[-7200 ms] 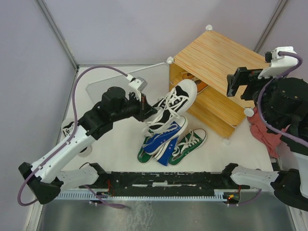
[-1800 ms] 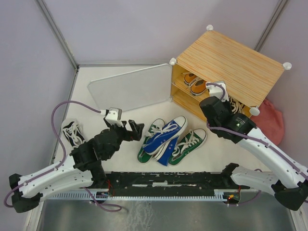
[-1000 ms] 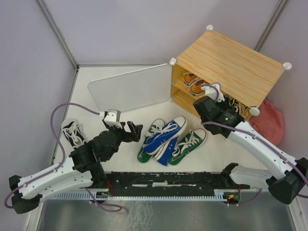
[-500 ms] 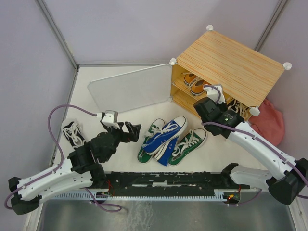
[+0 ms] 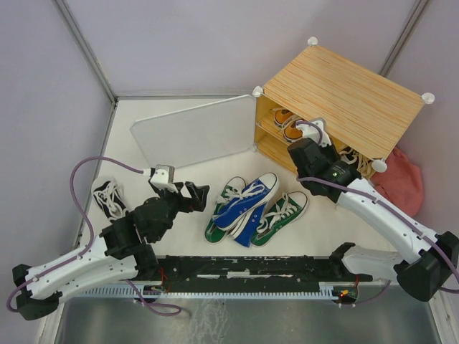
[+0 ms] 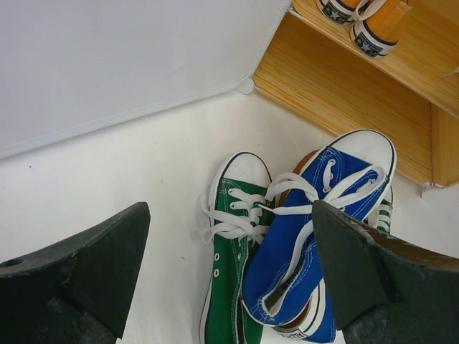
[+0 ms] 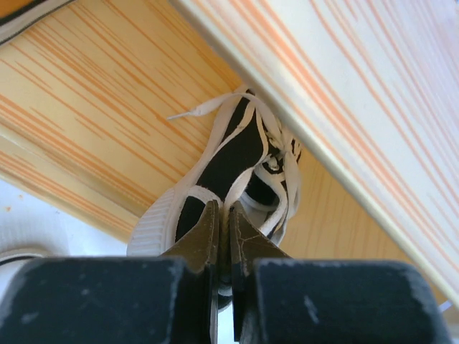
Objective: Place and organize the shoes in the shoe cabinet
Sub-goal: Place the shoe in the shoe cabinet.
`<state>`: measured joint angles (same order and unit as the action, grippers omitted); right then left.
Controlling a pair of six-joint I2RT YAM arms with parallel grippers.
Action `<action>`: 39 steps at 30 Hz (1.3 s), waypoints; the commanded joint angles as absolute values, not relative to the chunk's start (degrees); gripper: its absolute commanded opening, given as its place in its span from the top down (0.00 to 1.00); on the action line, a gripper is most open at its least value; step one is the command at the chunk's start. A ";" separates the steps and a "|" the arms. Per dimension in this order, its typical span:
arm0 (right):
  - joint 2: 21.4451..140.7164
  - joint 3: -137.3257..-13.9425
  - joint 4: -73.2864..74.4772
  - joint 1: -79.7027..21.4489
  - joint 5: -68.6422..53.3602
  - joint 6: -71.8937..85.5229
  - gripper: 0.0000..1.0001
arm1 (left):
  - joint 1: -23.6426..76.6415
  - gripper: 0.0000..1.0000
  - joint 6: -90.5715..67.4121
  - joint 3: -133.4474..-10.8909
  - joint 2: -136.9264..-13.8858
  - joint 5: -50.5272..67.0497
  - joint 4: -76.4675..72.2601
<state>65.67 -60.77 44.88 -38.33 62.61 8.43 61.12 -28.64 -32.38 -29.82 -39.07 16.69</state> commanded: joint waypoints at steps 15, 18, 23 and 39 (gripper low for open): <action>69.41 -58.84 28.24 -25.75 59.41 -5.91 0.94 | 61.17 0.01 -29.26 -32.55 -29.18 -41.40 15.18; 70.09 -58.98 30.54 -25.66 58.48 -3.20 0.93 | 61.17 0.01 -29.42 -32.60 -29.07 -41.43 15.61; 70.59 -60.99 37.14 -25.73 57.34 4.07 0.81 | 61.17 0.01 -29.61 -32.56 -28.61 -41.49 15.90; 61.38 -63.29 43.61 -30.84 36.40 9.77 0.35 | 61.15 0.01 -30.50 -32.74 -29.48 -42.71 16.01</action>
<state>63.72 -61.65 43.05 -28.51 43.99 7.88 61.12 -28.69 -32.38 -29.47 -40.47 17.50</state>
